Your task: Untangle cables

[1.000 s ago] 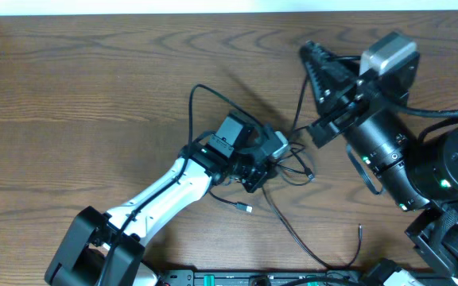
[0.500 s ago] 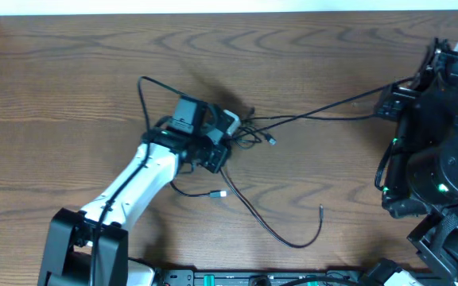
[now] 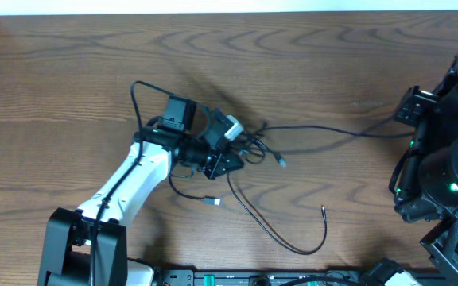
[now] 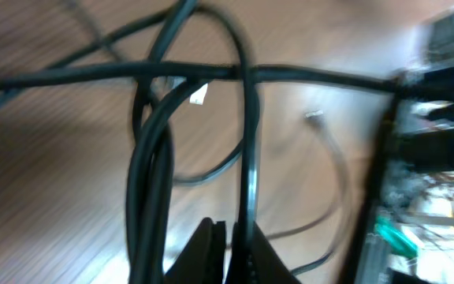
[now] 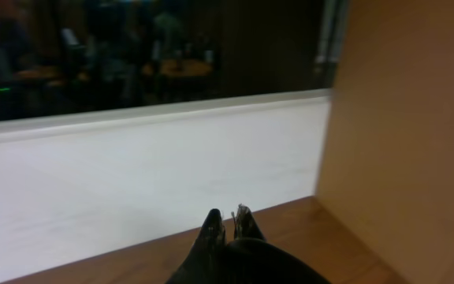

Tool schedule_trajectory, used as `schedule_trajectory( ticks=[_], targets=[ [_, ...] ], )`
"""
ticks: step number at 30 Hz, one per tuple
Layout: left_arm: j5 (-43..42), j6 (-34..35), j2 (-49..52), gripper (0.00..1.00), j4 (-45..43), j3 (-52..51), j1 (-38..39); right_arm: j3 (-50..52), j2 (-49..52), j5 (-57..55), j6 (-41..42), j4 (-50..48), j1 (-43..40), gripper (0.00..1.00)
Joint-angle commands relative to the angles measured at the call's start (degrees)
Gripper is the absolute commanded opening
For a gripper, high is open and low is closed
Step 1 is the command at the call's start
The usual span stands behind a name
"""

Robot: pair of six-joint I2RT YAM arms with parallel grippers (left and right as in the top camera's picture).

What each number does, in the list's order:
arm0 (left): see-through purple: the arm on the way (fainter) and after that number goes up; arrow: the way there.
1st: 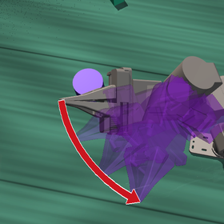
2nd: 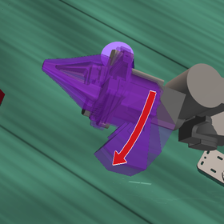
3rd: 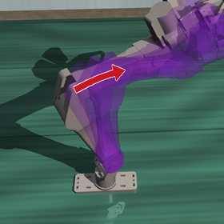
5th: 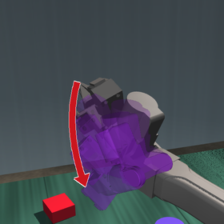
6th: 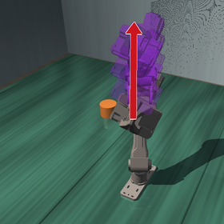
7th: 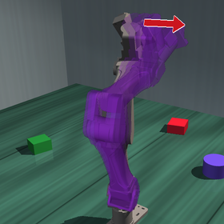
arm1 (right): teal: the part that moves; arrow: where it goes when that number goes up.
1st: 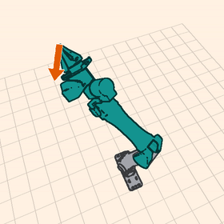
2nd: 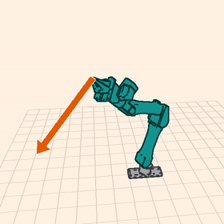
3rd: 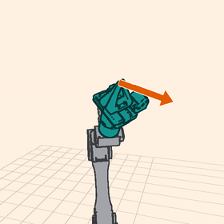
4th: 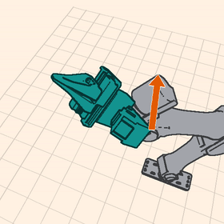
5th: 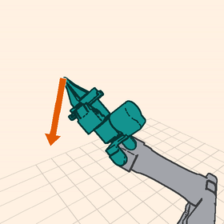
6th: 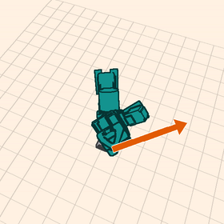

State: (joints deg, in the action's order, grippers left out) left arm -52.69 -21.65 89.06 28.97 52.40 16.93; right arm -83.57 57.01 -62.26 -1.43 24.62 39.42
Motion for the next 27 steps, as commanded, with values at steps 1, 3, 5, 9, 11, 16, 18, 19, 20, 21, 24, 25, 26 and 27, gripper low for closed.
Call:
schedule_trajectory(
  ticks=[1,3,5,9,11,16,18,19,20,21,24,25,26,27],
  targets=[
    [-17.22,-2.32,-1.29,0.08,-0.81,-0.42,3.19,-1.11,2.19,7.48,3.8,0.68,-0.44,0.01],
    [-20.0,-2.29,-2.82,0.08,-0.81,-0.22,4.76,-1.11,3.69,8.09,4.22,0.63,-0.44,0.01],
    [-20.39,-2.25,-5.01,0.07,-0.74,-0.17,5.92,-1.11,4.98,8.22,4.2,0.72,-0.44,0.01],
    [-20.28,-2.27,-10.36,0.08,0.2,-0.2,6.67,-1.11,6.88,8.2,4.17,0.72,-0.44,0.01],
    [-19.8,-2.27,-12.63,0.15,1.57,-0.2,6.67,-1.11,7.02,8.17,4.17,0.66,-0.46,0.01],
    [-15.8,-2.32,-16.59,0.53,8.04,-0.2,6.62,-1.14,6.67,8.22,4.2,0.09,-1.33,0.01],
    [-11.8,-2.32,-16.96,0.61,10.4,-0.2,6.62,-1.14,6.62,8.22,4.17,0.17,-1.6,0.01],
    [-9.97,-2.32,-16.96,0.62,10.93,-0.2,6.62,-1.14,6.62,8.22,4.17,0.33,-1.62,0.04],
    [-7.37,-2.29,-16.9,0.62,11.5,-0.22,6.62,-1.14,6.62,8.26,4.17,0.52,-1.62,0.06],
    [-4.0,-2.29,-16.83,0.61,12.13,-0.22,6.62,-1.14,6.62,8.41,4.17,0.74,-1.62,0.07],
    [2.69,-2.27,-16.83,0.55,12.59,-0.33,6.62,-1.14,6.62,9.77,4.2,1.57,-1.6,0.05],
    [4.24,-2.29,-16.83,0.53,12.55,-0.33,6.62,-1.14,6.62,10.51,4.17,1.62,-1.6,0.04],
    [5.49,-2.29,-16.83,0.53,12.5,-0.33,6.62,-1.14,6.62,11.19,4.17,1.62,-1.6,0.02],
    [6.69,-2.27,-16.83,0.53,12.33,-0.33,6.62,-1.14,6.62,12.2,4.2,1.57,-1.6,0.01]
  ],
)
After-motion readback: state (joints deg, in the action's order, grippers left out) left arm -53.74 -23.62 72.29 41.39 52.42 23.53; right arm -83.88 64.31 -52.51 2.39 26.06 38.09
